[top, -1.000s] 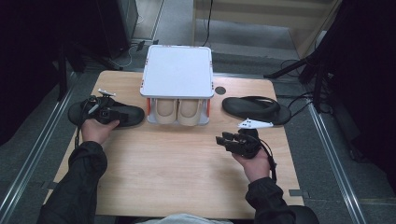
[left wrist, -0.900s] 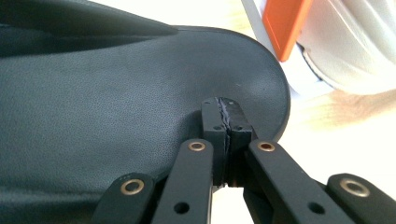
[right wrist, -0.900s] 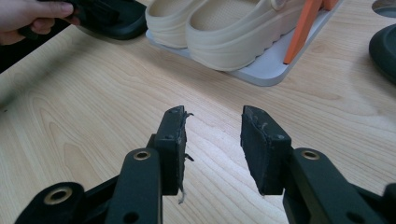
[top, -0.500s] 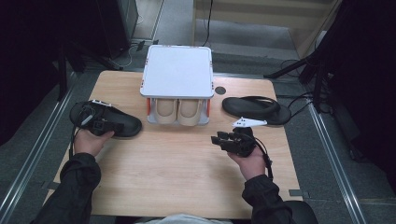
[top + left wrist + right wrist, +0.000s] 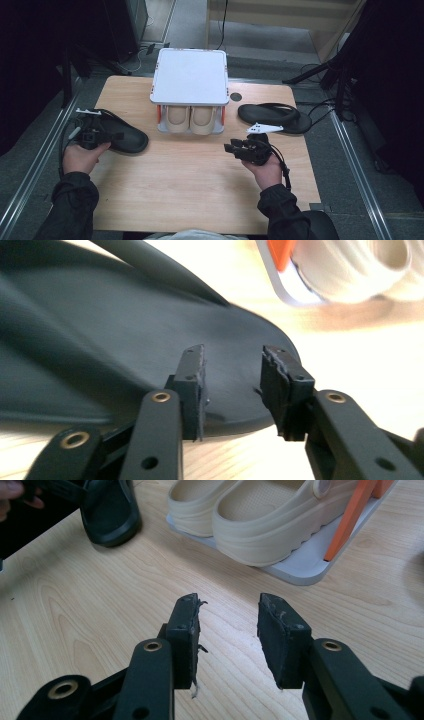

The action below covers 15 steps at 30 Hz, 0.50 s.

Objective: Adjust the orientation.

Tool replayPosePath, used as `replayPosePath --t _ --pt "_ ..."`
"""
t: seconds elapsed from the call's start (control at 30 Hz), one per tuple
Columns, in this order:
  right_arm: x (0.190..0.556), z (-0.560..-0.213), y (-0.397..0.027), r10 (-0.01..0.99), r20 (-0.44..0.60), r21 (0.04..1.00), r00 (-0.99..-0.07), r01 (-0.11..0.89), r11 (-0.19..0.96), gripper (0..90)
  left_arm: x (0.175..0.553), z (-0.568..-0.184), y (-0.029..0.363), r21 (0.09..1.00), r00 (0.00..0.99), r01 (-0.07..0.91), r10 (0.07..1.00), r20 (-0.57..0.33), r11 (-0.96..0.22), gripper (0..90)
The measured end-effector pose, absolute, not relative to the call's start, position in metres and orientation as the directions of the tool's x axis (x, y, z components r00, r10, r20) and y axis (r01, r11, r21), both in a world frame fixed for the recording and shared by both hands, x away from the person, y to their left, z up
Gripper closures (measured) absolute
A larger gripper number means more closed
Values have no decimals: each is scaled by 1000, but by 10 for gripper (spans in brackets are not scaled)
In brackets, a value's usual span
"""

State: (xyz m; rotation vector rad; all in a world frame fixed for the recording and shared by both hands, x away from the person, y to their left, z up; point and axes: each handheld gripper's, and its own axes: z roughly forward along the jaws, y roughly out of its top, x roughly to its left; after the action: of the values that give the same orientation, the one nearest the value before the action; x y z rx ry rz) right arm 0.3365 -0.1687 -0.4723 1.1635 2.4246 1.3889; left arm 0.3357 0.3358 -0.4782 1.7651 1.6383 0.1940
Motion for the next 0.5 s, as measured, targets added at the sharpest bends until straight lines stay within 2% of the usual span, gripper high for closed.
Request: replayPosePath --t 0.23,0.5 --pt "336 -472 -168 666 261 776 -699 562 286 618 329 -482 361 578 74 806 945 -317 131 501" --pt "337 -473 -167 667 260 774 -698 563 288 618 344 -498 361 562 18 812 956 -293 157 466"
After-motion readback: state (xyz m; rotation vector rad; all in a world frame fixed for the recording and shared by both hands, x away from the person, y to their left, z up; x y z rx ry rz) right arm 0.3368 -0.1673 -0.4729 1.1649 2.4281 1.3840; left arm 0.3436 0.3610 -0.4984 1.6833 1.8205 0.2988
